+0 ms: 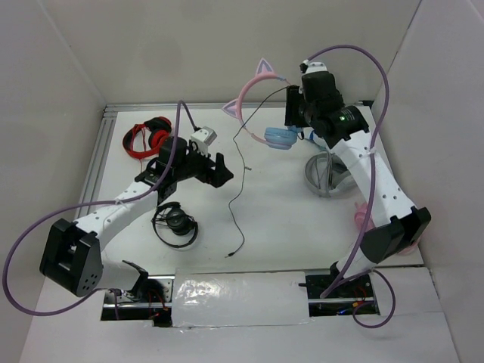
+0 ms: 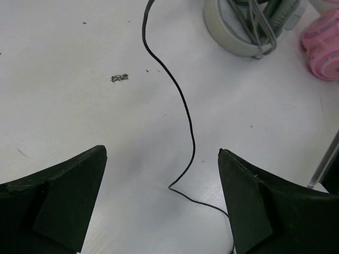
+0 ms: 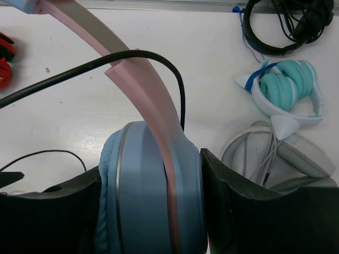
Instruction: Wrap the headphones
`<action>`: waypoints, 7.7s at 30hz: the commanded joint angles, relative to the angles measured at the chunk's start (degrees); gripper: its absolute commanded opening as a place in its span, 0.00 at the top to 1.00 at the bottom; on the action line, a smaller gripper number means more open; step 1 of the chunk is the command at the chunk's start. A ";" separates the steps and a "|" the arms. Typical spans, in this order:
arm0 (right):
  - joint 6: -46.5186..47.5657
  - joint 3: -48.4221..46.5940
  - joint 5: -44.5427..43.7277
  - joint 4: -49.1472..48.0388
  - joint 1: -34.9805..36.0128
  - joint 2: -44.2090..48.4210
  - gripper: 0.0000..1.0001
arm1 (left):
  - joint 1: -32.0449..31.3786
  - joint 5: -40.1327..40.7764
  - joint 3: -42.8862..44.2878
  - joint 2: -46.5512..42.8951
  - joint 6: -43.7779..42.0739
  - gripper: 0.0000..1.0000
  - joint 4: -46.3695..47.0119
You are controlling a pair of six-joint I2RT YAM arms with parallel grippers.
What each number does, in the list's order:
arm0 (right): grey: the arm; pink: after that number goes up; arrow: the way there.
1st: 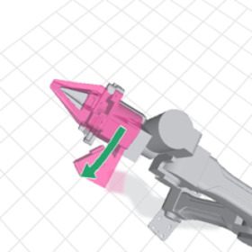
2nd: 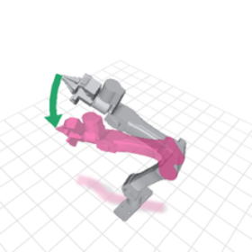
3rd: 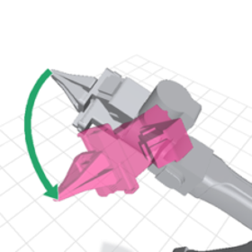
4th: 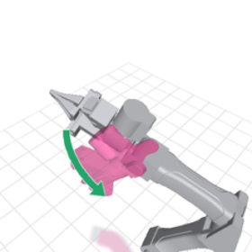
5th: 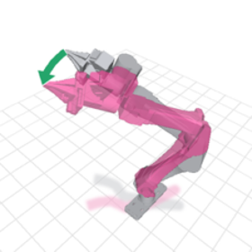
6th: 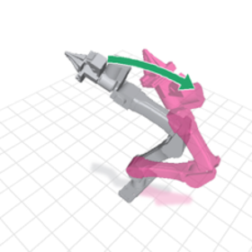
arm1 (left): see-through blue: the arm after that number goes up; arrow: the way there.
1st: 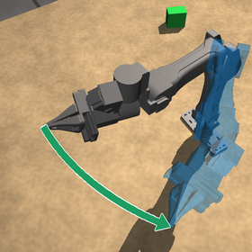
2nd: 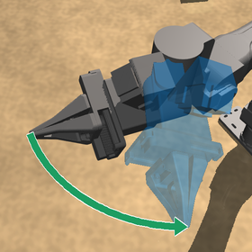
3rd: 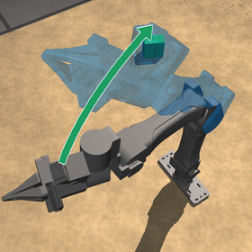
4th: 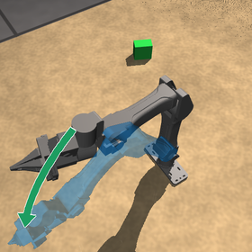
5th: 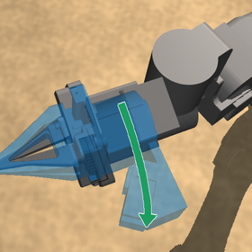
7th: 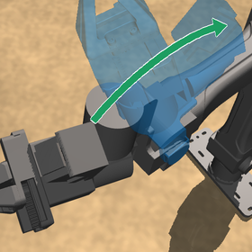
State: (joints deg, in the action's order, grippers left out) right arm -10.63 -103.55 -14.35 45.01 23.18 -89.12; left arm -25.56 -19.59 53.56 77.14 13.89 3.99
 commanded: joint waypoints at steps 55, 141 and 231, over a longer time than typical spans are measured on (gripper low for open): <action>25.99 -6.68 34.56 12.03 -3.05 6.33 1.00 | 13.50 -9.93 11.83 22.53 10.37 1.00 12.54; -7.12 2.92 9.25 -2.66 2.13 7.12 1.00 | -6.61 -6.23 -6.08 -5.52 -4.04 0.01 9.17; -17.93 -7.02 18.74 -0.63 10.83 3.08 1.00 | -7.75 -33.41 -8.48 21.73 10.63 0.01 78.88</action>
State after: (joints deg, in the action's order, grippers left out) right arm -26.09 -107.37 3.66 51.35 33.17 -86.08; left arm -32.49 -51.77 42.87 98.17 23.66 71.18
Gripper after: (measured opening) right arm 0.553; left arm 0.994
